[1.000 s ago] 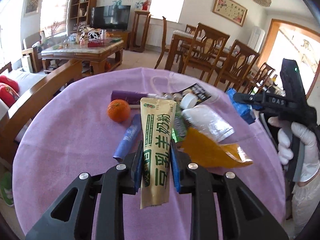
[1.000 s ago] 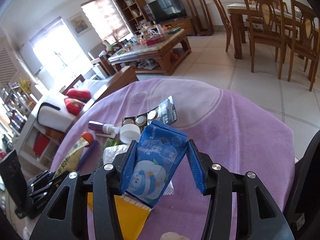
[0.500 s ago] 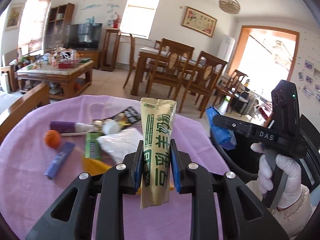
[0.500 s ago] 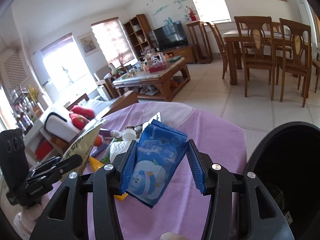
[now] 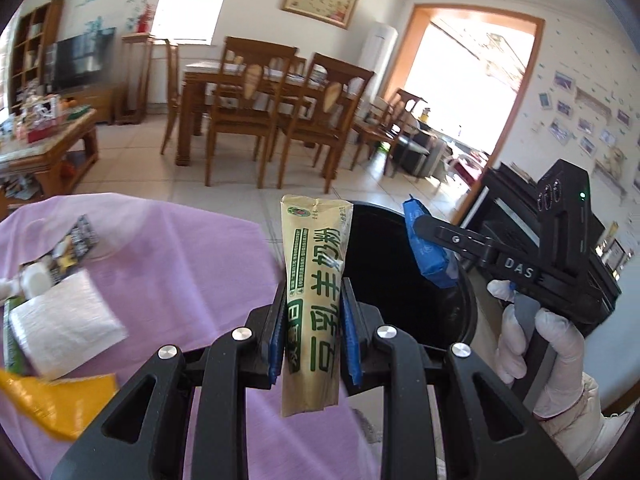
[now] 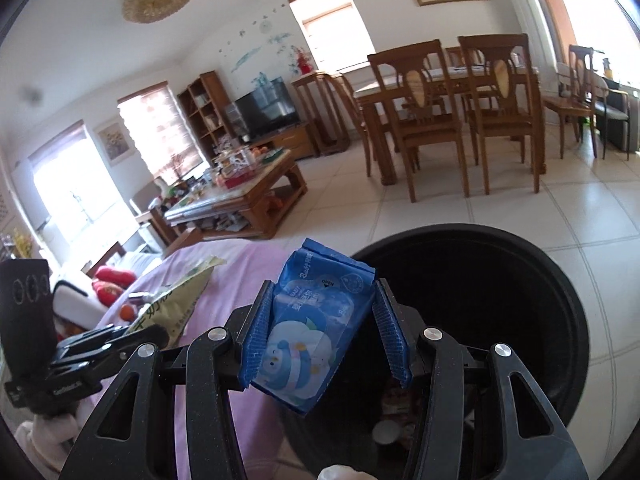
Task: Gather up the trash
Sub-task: 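Carry the beige sachet and blue packet over the bin with both tools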
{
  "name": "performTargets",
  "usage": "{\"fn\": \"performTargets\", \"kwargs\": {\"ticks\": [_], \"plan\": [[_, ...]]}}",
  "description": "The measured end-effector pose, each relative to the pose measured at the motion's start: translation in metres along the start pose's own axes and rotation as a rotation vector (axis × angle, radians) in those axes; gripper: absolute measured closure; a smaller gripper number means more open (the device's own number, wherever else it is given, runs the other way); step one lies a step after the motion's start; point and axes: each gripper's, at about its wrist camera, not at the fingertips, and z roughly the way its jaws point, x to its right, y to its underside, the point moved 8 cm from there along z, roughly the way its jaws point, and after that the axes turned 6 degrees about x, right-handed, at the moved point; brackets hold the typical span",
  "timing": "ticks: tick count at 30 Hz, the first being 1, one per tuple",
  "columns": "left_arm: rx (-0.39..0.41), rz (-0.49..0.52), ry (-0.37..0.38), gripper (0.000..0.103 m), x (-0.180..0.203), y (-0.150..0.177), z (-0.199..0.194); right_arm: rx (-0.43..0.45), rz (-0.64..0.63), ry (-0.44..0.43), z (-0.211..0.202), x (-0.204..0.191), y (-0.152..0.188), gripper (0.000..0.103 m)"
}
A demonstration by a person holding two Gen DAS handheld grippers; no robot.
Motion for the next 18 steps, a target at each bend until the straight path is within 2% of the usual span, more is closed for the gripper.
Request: {"fn": "performTargets", "kwargs": {"ticks": [5, 7, 12, 18], "plan": [[-0.095, 0.057, 0.042, 0.078, 0.035, 0.01, 0.048, -0.03, 0.025, 0.094, -0.006, 0.062, 0.02, 0.053], [-0.135, 0.073, 0.051, 0.078, 0.047, 0.015, 0.066, -0.046, 0.029, 0.114, -0.003, 0.075, 0.03, 0.053], [-0.2, 0.094, 0.052, 0.078, 0.06, 0.029, 0.093, -0.07, -0.017, 0.148, 0.0, 0.088, 0.051, 0.053], [-0.232, 0.098, 0.045, 0.078, 0.061, 0.034, 0.099, -0.081, -0.061, 0.166, 0.008, 0.091, 0.066, 0.053]]}}
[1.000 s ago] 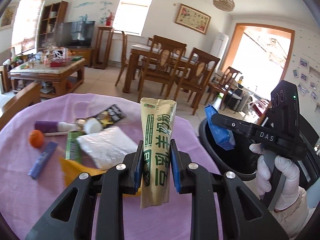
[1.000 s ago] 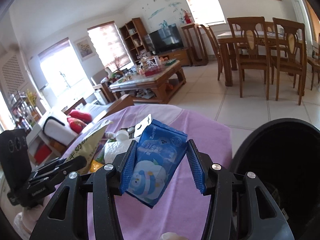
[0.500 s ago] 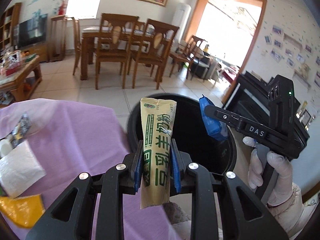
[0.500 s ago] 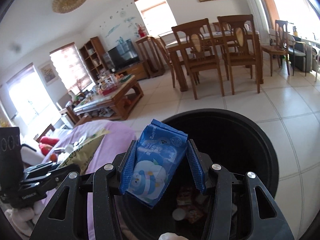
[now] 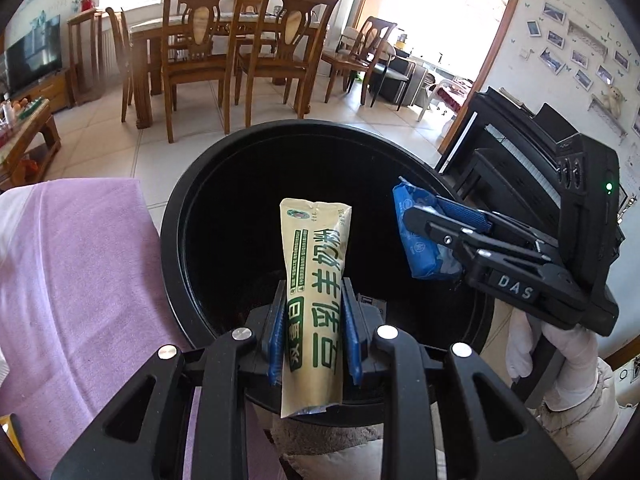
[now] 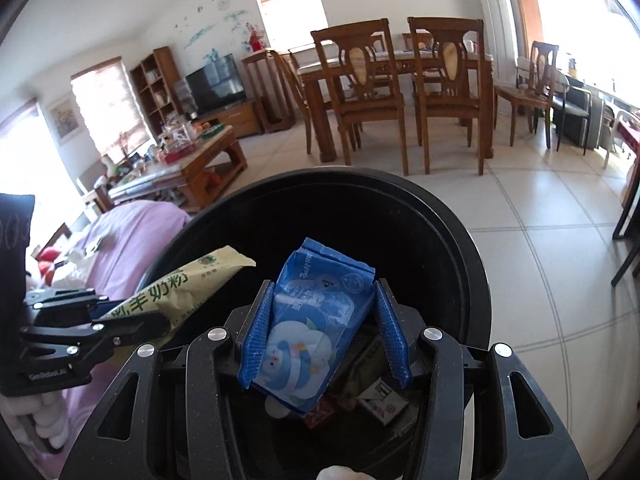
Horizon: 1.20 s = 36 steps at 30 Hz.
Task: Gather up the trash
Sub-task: 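Carry the beige sachet and blue packet over the bin with both tools, then open both tools to drop the sachet and packet into the bin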
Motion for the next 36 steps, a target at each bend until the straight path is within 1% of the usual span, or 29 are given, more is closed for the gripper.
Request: {"fn": "performTargets", "kwargs": {"ticks": [4, 14, 29, 31, 32, 35, 36], "plan": [[-0.021, 0.017, -0.015, 0.078, 0.005, 0.001, 0.007, -0.008, -0.02, 0.003, 0.006, -0.01, -0.001, 0.053], [-0.041, 0.023, -0.016, 0.077, 0.008, -0.001, 0.015, -0.024, -0.065, 0.012, 0.013, -0.026, -0.002, 0.053], [-0.037, 0.029, -0.012, 0.074, 0.009, -0.005, 0.022, -0.013, -0.105, 0.023, 0.018, -0.034, 0.002, 0.052], [-0.033, 0.029, -0.014, 0.068, 0.007, -0.005, 0.02, -0.013, -0.105, 0.022, 0.017, -0.034, 0.003, 0.05], [-0.029, 0.029, -0.013, 0.067, 0.008, -0.005, 0.02, -0.013, -0.104, 0.022, 0.017, -0.033, 0.004, 0.045], [-0.018, 0.034, -0.008, 0.062, 0.01, -0.005, 0.018, -0.007, -0.101, 0.021, 0.016, -0.031, 0.004, 0.044], [-0.014, 0.035, -0.006, 0.059, 0.01, -0.005, 0.017, -0.005, -0.1, 0.021, 0.016, -0.03, 0.004, 0.044]]}}
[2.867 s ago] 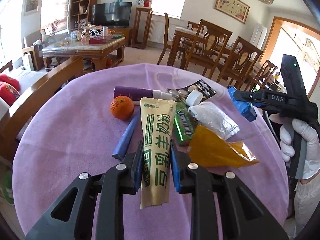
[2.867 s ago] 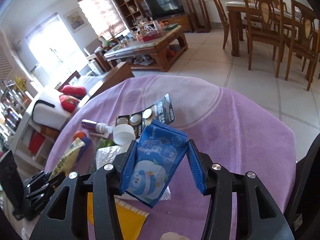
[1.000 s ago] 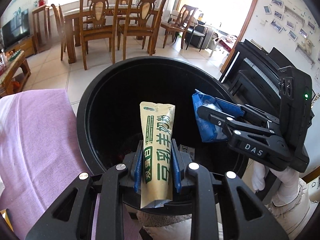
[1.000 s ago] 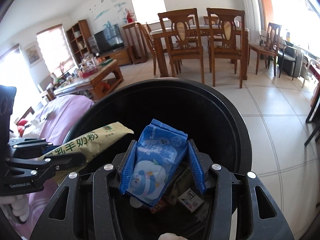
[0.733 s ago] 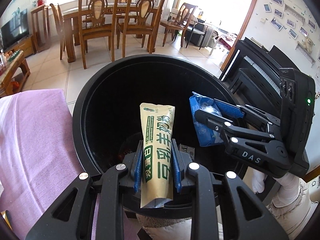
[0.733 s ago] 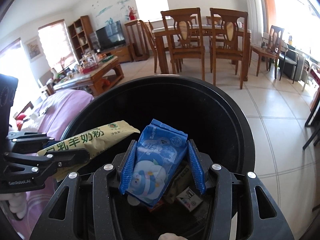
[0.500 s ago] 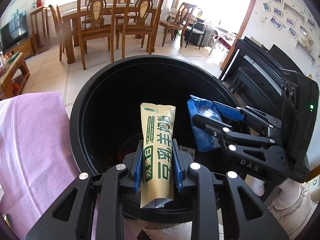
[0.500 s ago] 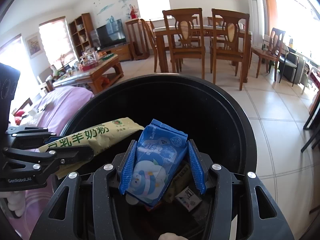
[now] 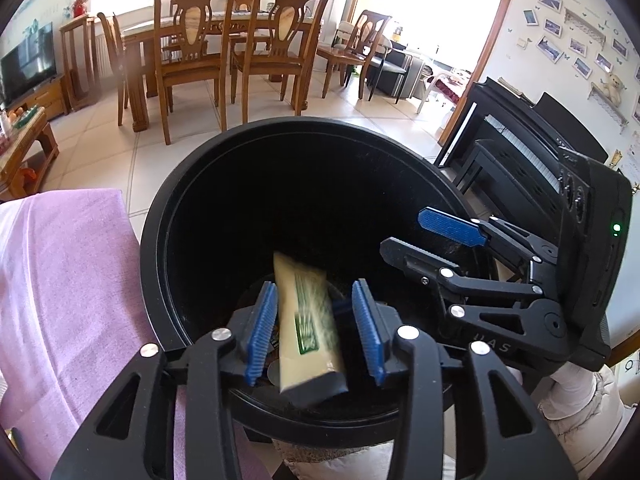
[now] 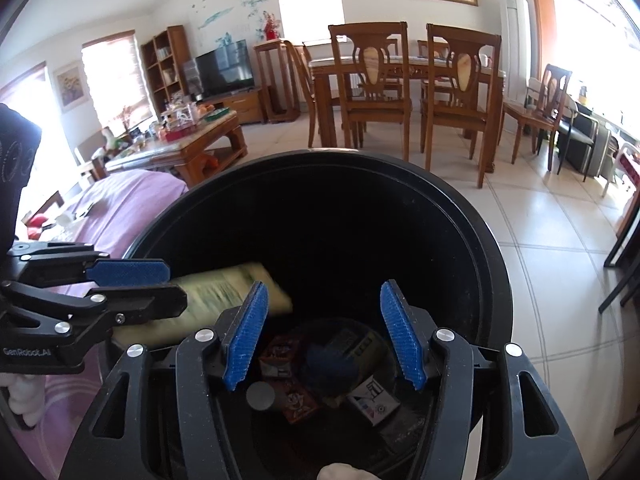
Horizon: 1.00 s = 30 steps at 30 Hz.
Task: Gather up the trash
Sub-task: 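Open both tools to drop the sachet and packet into the bin, then grasp the blue probiotics stick with the left tool while the right tool grasps the yellow wrapper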
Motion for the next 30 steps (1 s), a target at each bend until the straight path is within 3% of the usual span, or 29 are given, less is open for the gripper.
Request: {"fn": "performTargets", "kwargs": {"ticks": [7, 11, 13, 16, 19, 25, 30], "plan": [[0.046, 0.008, -0.021, 0.038, -0.005, -0.001, -0.013, 0.009, 0.011, 0.009, -0.003, 0.005, 0.0, 0.043], [0.087, 0.016, -0.045, 0.032, -0.01, 0.0, -0.029, 0.026, 0.018, 0.002, -0.008, 0.001, -0.003, 0.033], [0.113, 0.016, -0.063, 0.019, -0.013, 0.0, -0.041, 0.034, 0.018, -0.006, -0.011, -0.004, -0.007, 0.024], [0.161, 0.007, -0.091, 0.011, -0.022, 0.001, -0.062, 0.043, 0.013, -0.037, -0.016, -0.019, -0.012, 0.017], [0.197, -0.011, -0.135, 0.005, -0.039, 0.004, -0.084, 0.054, -0.001, -0.075, -0.022, -0.041, -0.02, 0.005], [0.257, -0.135, -0.23, 0.005, -0.101, 0.025, -0.143, 0.015, -0.099, -0.224, -0.024, -0.117, -0.028, 0.005], [0.256, -0.243, -0.349, 0.005, -0.171, 0.059, -0.191, 0.0, -0.224, -0.355, -0.029, -0.194, -0.031, 0.005]]}}
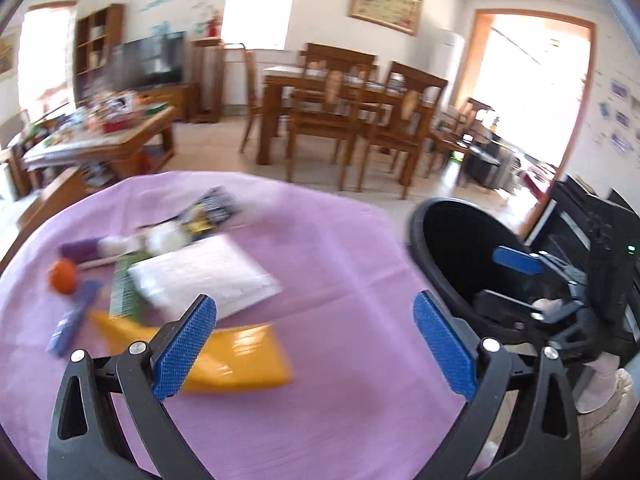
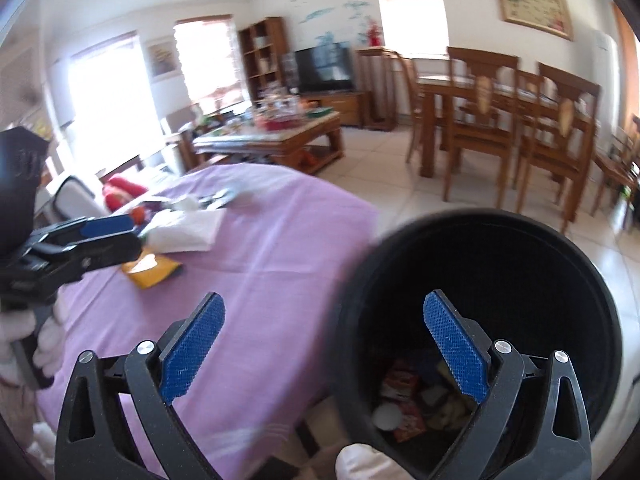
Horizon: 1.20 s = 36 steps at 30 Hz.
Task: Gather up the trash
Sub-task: 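Grasp the blue probiotics stick with the left tool while the right tool grasps the yellow wrapper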
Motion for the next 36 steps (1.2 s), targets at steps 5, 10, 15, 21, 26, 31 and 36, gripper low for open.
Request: {"fn": "performTargets", "kwargs": {"ticks": [5, 10, 15, 21, 26, 31, 36], "plan": [[-0.006, -0.055, -0.142, 0.005, -0.091, 0.008, -0.027, -0.04, -0.141, -0.111, 0.031, -0.078, -0.014, 0.005], [-0.09, -0.053, -0.236, 0.005, -0.159, 0.025, -0.027, -0.086, -0.261, -0.21, 0.064, -0.149, -0.026, 0.005], [-0.177, -0.008, -0.291, 0.006, -0.194, 0.038, -0.014, -0.167, -0.341, -0.267, 0.1, -0.194, -0.024, 0.026], [-0.237, 0.051, -0.283, 0.015, -0.206, 0.05, 0.0, -0.246, -0.444, -0.255, 0.134, -0.216, -0.011, 0.035], [-0.254, 0.033, -0.26, 0.023, -0.208, 0.049, 0.009, -0.277, -0.468, -0.234, 0.146, -0.206, 0.004, 0.041], [-0.25, 0.033, -0.217, 0.058, -0.203, 0.043, 0.014, -0.306, -0.477, -0.201, 0.152, -0.2, 0.008, 0.081], [-0.245, 0.033, -0.225, 0.084, -0.201, 0.043, 0.014, -0.31, -0.448, -0.218, 0.149, -0.198, 0.008, 0.087]]}}
